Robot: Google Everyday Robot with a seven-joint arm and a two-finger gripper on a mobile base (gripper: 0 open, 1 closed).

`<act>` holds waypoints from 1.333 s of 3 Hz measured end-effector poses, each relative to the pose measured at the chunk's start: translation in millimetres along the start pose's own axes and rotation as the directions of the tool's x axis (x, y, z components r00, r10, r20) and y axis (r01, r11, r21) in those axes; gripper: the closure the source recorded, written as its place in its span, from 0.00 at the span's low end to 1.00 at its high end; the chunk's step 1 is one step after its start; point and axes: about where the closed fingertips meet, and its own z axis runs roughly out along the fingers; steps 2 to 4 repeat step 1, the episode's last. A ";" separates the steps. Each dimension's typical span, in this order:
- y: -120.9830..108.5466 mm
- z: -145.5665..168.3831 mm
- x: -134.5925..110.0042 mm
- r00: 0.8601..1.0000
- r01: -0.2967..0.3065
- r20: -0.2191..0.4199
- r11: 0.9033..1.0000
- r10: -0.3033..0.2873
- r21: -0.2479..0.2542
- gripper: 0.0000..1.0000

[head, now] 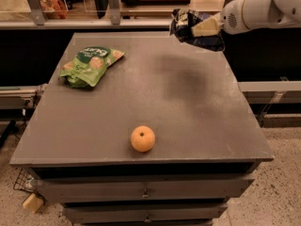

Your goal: Pick blue chip bag

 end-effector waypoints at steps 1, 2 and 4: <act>7.7 2.9 -3.3 1.000 0.010 0.009 1.000 -0.009 -0.021 1.00; 7.7 2.9 -3.3 1.000 0.010 0.009 1.000 -0.009 -0.021 1.00; 7.7 2.9 -3.3 1.000 0.010 0.009 1.000 -0.009 -0.021 1.00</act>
Offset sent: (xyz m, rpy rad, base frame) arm 0.0000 0.0000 0.0000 0.0000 0.0000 0.0000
